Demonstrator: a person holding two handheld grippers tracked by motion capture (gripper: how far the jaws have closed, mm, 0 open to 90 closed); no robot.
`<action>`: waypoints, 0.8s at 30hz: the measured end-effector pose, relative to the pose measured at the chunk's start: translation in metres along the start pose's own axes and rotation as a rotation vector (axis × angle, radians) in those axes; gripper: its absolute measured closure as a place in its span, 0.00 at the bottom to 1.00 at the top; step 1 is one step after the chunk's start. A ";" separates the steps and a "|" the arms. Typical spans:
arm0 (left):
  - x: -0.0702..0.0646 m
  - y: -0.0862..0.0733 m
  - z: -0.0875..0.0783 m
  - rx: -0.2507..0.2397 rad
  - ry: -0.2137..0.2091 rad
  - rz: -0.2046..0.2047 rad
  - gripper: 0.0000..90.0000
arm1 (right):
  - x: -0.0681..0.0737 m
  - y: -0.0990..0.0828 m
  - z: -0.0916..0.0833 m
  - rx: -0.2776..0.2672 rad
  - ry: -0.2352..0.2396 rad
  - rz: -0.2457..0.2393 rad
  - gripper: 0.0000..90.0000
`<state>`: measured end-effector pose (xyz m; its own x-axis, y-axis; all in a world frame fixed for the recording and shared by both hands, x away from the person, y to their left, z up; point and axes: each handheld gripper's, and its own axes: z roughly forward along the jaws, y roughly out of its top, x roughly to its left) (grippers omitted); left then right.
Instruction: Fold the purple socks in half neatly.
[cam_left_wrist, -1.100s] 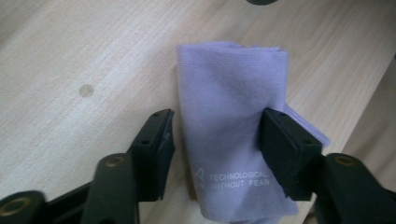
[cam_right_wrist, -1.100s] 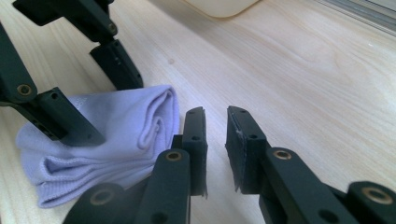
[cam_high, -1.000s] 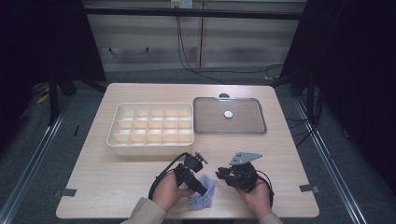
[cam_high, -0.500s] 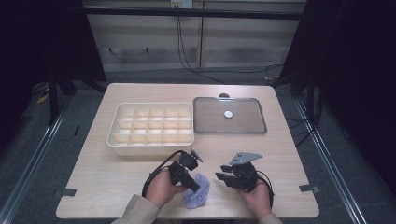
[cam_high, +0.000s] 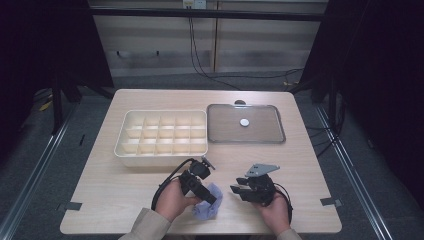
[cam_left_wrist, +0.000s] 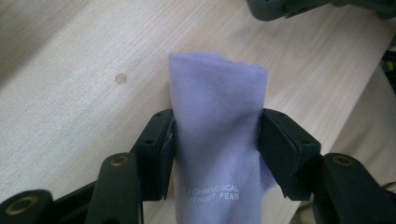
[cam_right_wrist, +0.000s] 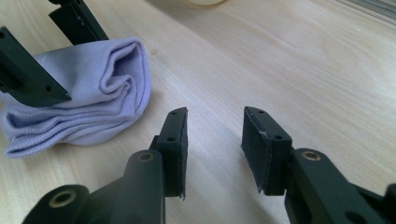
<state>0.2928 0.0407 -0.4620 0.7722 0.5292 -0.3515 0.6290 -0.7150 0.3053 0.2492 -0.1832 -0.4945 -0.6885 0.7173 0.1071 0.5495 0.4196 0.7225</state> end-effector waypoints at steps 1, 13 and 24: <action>0.001 0.000 0.001 0.006 0.004 0.007 0.51 | 0.000 0.000 0.000 0.000 0.001 0.000 0.67; -0.002 0.000 0.010 0.026 0.018 0.025 0.54 | 0.001 -0.001 0.002 0.014 -0.010 -0.002 0.63; -0.007 -0.001 0.011 0.047 0.022 0.063 0.77 | 0.001 -0.003 0.006 0.023 -0.037 -0.021 0.54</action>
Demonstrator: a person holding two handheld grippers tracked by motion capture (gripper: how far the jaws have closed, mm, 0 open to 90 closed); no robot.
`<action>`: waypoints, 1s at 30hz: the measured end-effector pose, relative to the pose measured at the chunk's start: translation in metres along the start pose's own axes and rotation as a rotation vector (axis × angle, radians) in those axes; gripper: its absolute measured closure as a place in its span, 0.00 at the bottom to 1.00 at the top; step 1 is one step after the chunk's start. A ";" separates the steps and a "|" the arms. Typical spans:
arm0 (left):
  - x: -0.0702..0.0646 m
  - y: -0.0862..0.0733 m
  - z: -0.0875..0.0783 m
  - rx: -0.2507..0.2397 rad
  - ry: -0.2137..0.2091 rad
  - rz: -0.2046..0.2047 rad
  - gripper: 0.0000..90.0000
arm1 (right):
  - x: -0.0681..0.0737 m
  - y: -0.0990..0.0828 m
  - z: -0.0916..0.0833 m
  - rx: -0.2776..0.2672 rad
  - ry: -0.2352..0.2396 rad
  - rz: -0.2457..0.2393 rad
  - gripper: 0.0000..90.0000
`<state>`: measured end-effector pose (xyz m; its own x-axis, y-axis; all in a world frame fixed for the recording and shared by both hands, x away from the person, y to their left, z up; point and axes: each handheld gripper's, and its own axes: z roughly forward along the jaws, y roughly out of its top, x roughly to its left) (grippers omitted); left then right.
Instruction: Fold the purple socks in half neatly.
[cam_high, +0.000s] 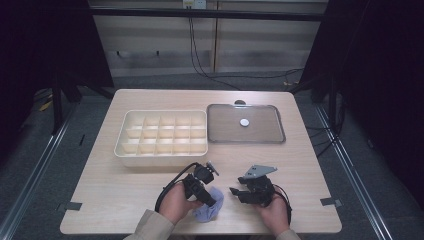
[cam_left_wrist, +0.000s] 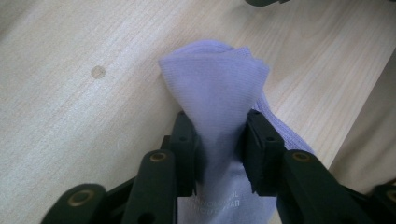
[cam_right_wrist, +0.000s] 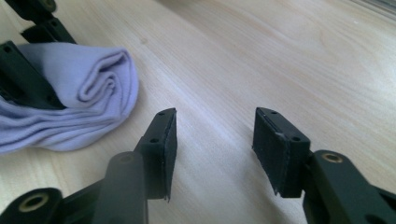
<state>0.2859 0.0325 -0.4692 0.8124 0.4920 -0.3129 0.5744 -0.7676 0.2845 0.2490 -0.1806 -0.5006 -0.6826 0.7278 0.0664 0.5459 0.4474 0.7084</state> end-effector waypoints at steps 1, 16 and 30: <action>0.000 0.000 0.000 0.001 0.001 0.004 0.79 | 0.000 -0.001 0.001 0.003 -0.002 0.000 0.53; 0.015 -0.006 -0.033 -0.030 0.003 -0.028 0.83 | 0.002 -0.004 0.005 -0.012 -0.031 -0.017 0.32; 0.034 -0.012 -0.064 -0.048 0.033 -0.072 0.83 | 0.000 -0.007 0.006 -0.043 -0.033 -0.022 0.29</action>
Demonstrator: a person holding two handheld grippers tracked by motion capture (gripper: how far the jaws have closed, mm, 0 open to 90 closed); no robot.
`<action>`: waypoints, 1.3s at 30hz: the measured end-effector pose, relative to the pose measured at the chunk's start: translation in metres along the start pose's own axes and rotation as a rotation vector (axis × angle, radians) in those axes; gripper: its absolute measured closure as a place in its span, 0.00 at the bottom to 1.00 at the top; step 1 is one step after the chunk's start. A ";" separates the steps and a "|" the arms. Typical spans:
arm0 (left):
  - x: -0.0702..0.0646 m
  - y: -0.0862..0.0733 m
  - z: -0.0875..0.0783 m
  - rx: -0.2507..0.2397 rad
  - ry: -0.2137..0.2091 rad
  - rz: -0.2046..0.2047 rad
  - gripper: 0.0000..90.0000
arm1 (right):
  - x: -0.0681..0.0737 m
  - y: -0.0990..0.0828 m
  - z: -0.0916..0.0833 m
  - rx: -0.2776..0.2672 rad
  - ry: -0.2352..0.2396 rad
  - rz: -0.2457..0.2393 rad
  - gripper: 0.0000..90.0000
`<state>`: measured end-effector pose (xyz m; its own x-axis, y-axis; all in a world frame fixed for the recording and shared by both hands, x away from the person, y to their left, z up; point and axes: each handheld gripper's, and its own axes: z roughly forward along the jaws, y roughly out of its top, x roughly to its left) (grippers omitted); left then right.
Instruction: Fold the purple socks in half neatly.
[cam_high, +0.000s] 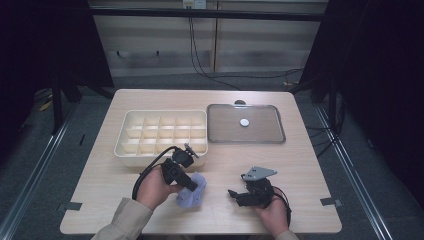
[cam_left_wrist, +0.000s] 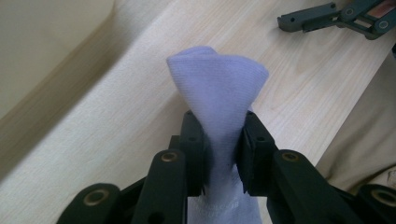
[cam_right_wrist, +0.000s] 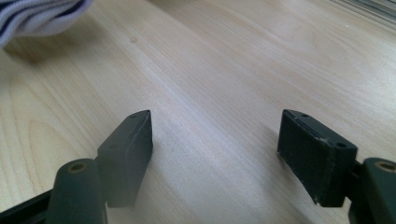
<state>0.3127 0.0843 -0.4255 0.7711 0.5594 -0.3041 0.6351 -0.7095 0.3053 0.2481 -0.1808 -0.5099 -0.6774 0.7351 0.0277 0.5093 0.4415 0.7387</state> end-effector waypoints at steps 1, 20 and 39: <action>0.002 0.000 -0.002 0.001 0.000 -0.001 0.83 | 0.000 0.000 0.000 0.000 0.002 -0.001 0.29; 0.027 -0.006 -0.030 0.005 0.032 -0.058 0.82 | 0.000 0.000 0.000 0.001 0.002 -0.002 0.28; 0.046 -0.009 -0.060 -0.003 0.052 -0.084 0.82 | 0.000 0.000 0.000 0.002 0.003 -0.002 0.28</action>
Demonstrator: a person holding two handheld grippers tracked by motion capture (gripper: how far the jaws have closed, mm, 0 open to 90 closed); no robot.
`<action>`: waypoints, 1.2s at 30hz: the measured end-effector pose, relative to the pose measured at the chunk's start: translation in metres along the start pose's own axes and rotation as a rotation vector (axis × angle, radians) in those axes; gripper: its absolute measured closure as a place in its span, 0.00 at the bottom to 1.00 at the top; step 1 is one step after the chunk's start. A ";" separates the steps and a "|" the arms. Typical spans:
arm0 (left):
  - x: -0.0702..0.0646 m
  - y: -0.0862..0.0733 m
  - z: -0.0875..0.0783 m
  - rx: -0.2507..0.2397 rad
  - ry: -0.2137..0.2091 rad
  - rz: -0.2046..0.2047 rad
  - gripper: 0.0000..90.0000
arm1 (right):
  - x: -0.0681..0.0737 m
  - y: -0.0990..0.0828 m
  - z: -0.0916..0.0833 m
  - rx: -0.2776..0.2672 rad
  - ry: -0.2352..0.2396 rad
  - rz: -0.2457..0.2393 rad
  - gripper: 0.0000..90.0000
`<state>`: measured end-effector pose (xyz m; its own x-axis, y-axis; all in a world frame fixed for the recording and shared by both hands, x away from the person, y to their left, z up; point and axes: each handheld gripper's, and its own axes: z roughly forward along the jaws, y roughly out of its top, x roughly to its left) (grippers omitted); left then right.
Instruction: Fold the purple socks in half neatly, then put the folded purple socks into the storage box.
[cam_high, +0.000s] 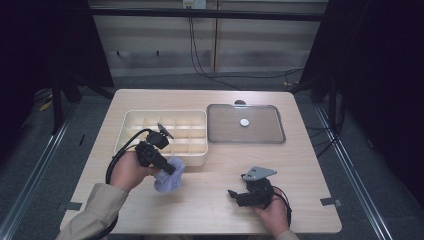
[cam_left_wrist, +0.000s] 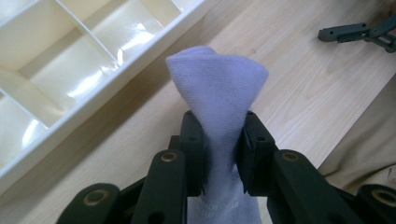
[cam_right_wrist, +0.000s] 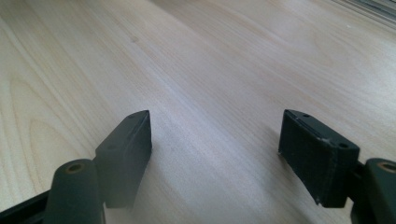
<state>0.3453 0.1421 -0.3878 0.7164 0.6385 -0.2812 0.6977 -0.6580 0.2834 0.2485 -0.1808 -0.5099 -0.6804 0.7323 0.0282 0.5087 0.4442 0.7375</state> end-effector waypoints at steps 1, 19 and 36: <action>0.001 0.000 -0.002 -0.003 0.000 -0.003 0.82 | 0.000 0.000 0.000 0.000 0.000 0.000 0.28; 0.016 0.004 -0.024 -0.024 0.011 -0.032 0.82 | 0.000 0.000 0.000 -0.001 0.000 0.003 0.28; 0.035 0.011 -0.043 -0.046 0.017 -0.066 0.82 | 0.000 0.000 0.000 -0.003 0.000 0.000 0.28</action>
<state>0.3787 0.1744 -0.3547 0.6685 0.6870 -0.2850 0.7426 -0.5954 0.3066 0.2486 -0.1807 -0.5100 -0.6800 0.7327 0.0281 0.5072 0.4425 0.7396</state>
